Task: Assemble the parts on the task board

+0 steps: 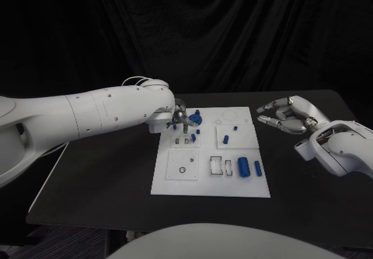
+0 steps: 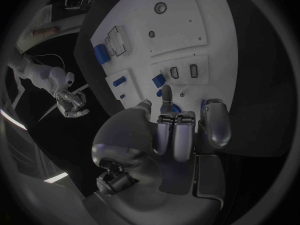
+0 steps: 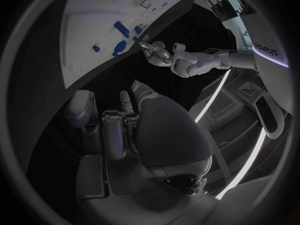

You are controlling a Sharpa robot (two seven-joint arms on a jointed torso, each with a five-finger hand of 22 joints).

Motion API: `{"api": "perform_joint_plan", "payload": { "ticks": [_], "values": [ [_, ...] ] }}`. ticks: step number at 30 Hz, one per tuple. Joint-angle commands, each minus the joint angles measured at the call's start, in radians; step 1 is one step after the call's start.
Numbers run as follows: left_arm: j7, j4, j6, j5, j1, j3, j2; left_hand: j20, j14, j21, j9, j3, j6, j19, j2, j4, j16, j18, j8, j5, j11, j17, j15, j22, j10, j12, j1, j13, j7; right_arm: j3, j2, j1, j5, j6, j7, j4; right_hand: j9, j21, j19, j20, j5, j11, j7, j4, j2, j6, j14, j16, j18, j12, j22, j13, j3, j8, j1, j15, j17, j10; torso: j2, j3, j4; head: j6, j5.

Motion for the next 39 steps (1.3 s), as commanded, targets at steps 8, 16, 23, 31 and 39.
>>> {"api": "perform_joint_plan", "payload": {
  "ticks": [8,16,23,31,39],
  "values": [
    [0.039,-0.013,-0.019,-0.002,-0.023,0.001,0.014,0.003,0.104,-0.005,-0.002,0.005,0.004,-0.011,0.000,-0.004,0.007,0.001,-0.009,0.006,0.010,0.263,0.003,-0.004,0.104,0.003,0.000,0.263,0.005,0.001,-0.001,-0.002,0.001,0.007,-0.008,0.003,-0.001,0.000,0.008,0.002,0.004,0.007,0.002,0.005,-0.002,0.003,0.061,0.004,-0.005,0.002,0.136,0.207,-0.001,0.005,-0.002,0.006,0.153,0.044,0.001,-0.0024,-0.0011,0.000,-0.005],
    [0.040,-0.022,-0.012,-0.002,-0.032,0.001,0.017,0.004,0.104,-0.010,-0.004,0.009,0.010,-0.014,0.003,-0.008,0.007,0.002,-0.019,0.011,0.010,0.263,0.004,-0.009,0.104,0.003,0.003,0.263,0.005,0.001,0.002,-0.003,0.001,0.010,-0.009,0.002,-0.001,0.000,0.008,0.002,0.004,0.007,0.002,0.005,-0.002,0.003,0.061,0.004,-0.005,0.002,0.136,0.207,-0.001,0.005,-0.002,0.006,0.153,0.044,-0.002,-0.0032,0.0020,0.000,-0.006],
    [0.041,-0.029,-0.006,-0.002,-0.039,0.001,0.022,0.004,0.104,-0.011,-0.004,0.010,0.012,-0.016,0.004,-0.009,0.007,0.003,-0.021,0.012,0.010,0.263,0.004,-0.012,0.104,0.003,0.004,0.263,0.005,0.001,0.003,-0.003,0.001,0.013,-0.012,0.001,-0.002,0.000,0.008,0.003,0.005,0.007,0.003,0.005,-0.001,0.003,0.061,0.003,-0.005,0.002,0.136,0.206,-0.001,0.005,-0.002,0.006,0.152,0.043,-0.001,-0.0034,-0.0002,0.000,-0.004],
    [0.048,-0.037,0.000,-0.002,-0.043,0.001,0.028,0.005,0.104,-0.019,-0.005,0.016,0.014,-0.023,0.005,-0.015,0.007,0.005,-0.033,0.017,0.011,0.263,0.005,-0.023,0.104,0.003,0.009,0.263,0.006,0.001,0.004,-0.003,0.001,0.016,-0.017,0.000,-0.002,0.000,0.008,0.003,0.005,0.007,0.003,0.006,-0.001,0.003,0.061,0.003,-0.005,0.001,0.136,0.205,-0.001,0.005,-0.002,0.007,0.152,0.043,-0.001,-0.0038,-0.0010,0.000,-0.008],
    [0.054,-0.043,0.006,-0.002,-0.046,0.001,0.033,0.006,0.104,-0.027,-0.005,0.021,0.016,-0.031,0.004,-0.024,0.007,0.008,-0.044,0.023,0.012,0.263,0.006,-0.033,0.104,0.003,0.015,0.263,0.007,0.001,0.008,-0.003,0.001,0.022,-0.025,-0.004,-0.002,-0.001,0.007,0.003,0.005,0.008,0.003,0.006,0.000,0.003,0.061,0.003,-0.005,0.001,0.136,0.204,-0.001,0.005,-0.003,0.007,0.150,0.042,-0.001,-0.0045,-0.0001,0.000,-0.009]
  ]
}}
